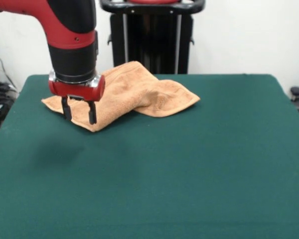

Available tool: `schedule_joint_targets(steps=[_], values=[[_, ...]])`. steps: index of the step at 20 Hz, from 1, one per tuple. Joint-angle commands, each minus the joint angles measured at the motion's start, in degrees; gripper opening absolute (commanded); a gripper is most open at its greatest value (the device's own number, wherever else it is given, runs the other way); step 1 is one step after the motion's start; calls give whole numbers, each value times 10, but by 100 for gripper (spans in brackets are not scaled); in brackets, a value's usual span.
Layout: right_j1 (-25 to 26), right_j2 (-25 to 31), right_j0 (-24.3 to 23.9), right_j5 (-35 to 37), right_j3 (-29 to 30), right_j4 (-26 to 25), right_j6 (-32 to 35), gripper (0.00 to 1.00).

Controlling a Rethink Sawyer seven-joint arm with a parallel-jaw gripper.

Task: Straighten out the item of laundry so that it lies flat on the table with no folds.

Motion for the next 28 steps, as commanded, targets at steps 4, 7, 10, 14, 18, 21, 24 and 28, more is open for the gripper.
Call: schedule_joint_targets(steps=[4, 7, 10, 14, 18, 21, 24, 28], values=[[-54, 50, 5, 21, 118, -22, -29, 100], [-67, 51, 1, 9, 143, -22, -24, 100], [-75, 52, -4, -3, 165, -23, -20, 100], [-82, 53, -10, -20, 188, -28, -17, 100], [-75, 48, -7, -47, 198, -36, -3, 100], [-70, 44, -5, -62, 206, -42, 6, 100], [-60, 38, -2, -71, 213, -50, 15, 100], [-43, 31, 1, -99, 223, -61, 34, 100]])
